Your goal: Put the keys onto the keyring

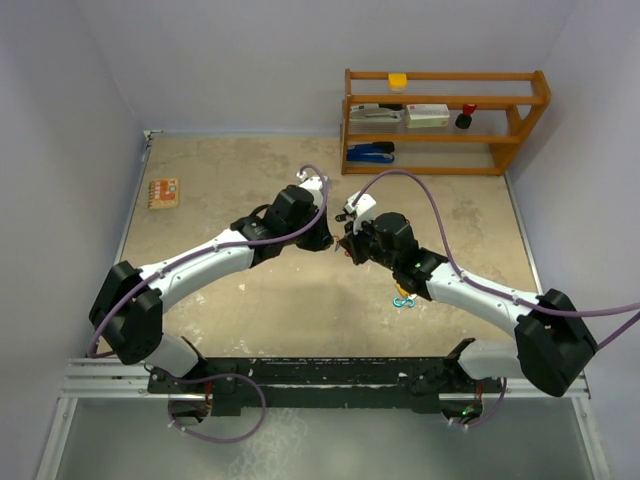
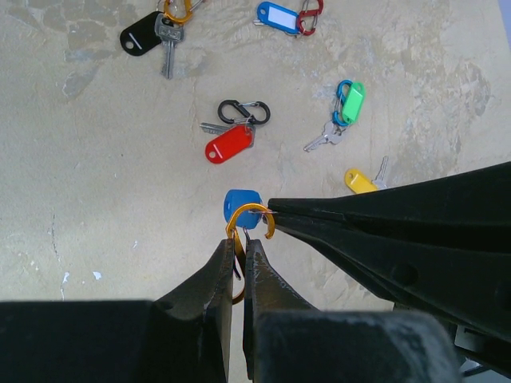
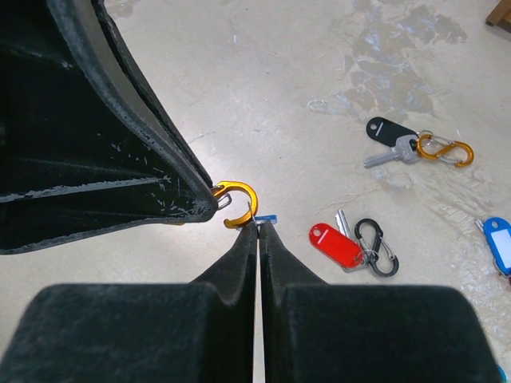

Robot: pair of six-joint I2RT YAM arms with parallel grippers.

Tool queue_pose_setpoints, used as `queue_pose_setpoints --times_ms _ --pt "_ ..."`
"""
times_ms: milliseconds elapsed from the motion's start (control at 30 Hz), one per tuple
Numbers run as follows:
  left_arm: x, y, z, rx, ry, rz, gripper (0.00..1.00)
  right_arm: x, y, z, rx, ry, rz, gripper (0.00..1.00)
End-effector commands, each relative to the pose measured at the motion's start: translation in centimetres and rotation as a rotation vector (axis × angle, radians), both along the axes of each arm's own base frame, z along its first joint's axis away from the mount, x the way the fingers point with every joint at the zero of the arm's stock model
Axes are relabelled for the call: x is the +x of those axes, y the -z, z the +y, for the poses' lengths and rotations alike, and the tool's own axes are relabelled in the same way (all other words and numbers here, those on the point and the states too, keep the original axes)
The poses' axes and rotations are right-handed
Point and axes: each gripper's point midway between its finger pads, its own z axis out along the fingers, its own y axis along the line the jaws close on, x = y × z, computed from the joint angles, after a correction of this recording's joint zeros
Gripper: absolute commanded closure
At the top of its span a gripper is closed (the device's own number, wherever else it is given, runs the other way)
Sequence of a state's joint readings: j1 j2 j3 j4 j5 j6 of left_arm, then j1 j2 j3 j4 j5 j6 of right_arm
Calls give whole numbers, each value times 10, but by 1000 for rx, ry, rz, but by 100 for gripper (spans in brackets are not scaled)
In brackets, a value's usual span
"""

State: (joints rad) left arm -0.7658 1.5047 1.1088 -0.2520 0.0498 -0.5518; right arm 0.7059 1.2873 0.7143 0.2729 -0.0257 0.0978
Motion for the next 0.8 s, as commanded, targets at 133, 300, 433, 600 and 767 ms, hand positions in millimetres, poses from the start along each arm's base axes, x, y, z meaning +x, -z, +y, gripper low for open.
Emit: queue_pose_setpoints --times_ms 133,300,433,600,767 --pt "-9 -35 -13 -104 92 -68 100 16 -29 -2 35 64 -62 100" --pt "-12 -38 -16 -123 112 -70 100 20 -32 -5 38 96 -64 100" --pt "-14 -39 -18 -135 123 -70 100 25 -35 -8 36 128 -68 92" --pt "-17 -45 -20 -165 137 -75 100 33 -37 -17 31 212 -64 53" --pt "-15 -55 -15 -177 109 -99 100 33 -40 -36 50 323 -55 42"
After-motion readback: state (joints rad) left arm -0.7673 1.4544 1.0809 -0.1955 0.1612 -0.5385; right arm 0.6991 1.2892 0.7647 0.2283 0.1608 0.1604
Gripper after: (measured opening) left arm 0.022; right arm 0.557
